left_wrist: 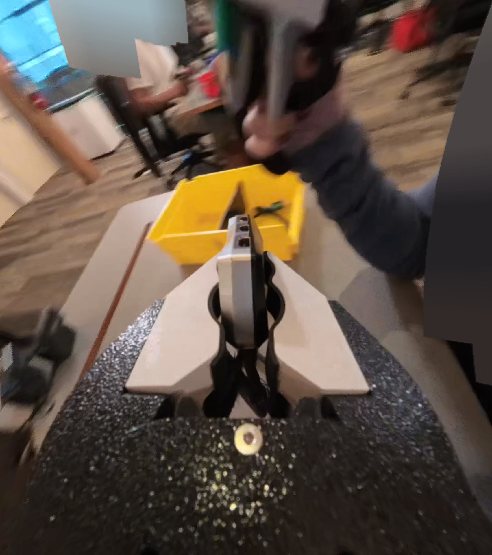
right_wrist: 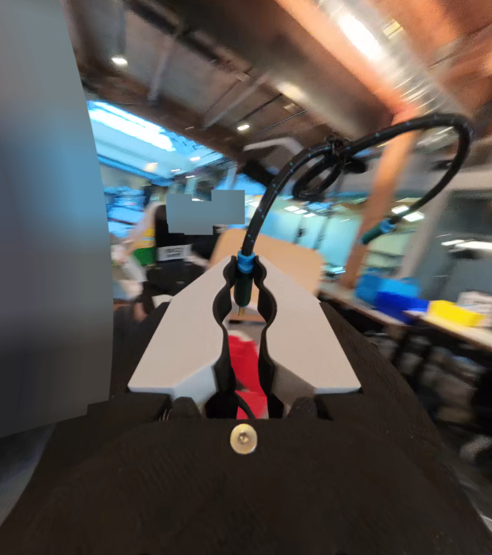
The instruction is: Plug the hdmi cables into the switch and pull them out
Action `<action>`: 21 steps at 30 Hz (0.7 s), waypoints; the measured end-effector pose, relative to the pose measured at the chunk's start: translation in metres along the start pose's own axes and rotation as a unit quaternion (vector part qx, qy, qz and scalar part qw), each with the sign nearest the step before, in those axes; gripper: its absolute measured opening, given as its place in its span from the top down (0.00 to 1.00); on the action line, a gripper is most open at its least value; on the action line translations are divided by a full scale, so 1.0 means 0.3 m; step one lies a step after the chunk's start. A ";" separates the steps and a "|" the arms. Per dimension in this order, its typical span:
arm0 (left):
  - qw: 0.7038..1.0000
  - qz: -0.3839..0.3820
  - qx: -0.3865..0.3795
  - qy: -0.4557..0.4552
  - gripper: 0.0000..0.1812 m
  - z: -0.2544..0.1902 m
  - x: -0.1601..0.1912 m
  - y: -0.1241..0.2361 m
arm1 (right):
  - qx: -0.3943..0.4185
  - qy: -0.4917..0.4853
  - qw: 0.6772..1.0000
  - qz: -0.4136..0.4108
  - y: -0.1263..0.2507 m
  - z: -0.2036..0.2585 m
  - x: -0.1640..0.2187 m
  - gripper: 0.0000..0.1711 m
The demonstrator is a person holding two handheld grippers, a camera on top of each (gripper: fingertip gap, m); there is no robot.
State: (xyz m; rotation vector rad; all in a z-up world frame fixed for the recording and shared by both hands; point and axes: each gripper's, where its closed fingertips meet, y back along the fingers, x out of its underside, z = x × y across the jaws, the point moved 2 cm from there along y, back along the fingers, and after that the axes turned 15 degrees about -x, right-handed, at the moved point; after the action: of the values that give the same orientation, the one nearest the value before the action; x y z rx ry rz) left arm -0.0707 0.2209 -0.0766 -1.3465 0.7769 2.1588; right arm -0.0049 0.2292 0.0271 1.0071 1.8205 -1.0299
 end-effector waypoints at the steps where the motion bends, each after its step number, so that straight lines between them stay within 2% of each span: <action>1: 1.000 -0.003 -0.024 0.009 0.89 0.026 0.002 0.014 | 0.037 0.025 0.999 0.001 0.057 -0.023 -0.023 0.95; 5: 0.997 -0.074 -0.003 0.026 0.89 0.019 -0.061 0.042 | 0.084 0.033 0.995 0.034 0.158 -0.044 -0.036 0.95; 8: 0.998 -0.045 -0.031 0.008 0.89 0.032 -0.045 -0.019 | 0.109 0.039 0.990 0.081 0.189 -0.056 -0.010 0.94; 11: 0.998 -0.018 -0.064 -0.010 0.89 0.046 -0.027 -0.087 | 0.113 0.035 0.979 0.169 0.228 -0.057 0.061 0.94; 15: 0.998 0.003 -0.062 -0.024 0.89 0.028 -0.014 -0.156 | 0.144 0.036 0.950 0.273 0.315 -0.058 0.134 0.94; 21: 0.998 0.007 -0.049 -0.029 0.89 0.009 -0.010 -0.193 | 0.216 0.014 0.906 0.362 0.486 -0.024 0.153 0.94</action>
State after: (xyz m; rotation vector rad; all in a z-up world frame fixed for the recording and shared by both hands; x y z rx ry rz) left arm -0.0333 0.2644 -0.0854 -1.3239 0.6681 2.2632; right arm 0.1073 0.2985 -0.0505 1.7939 1.0700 -0.9416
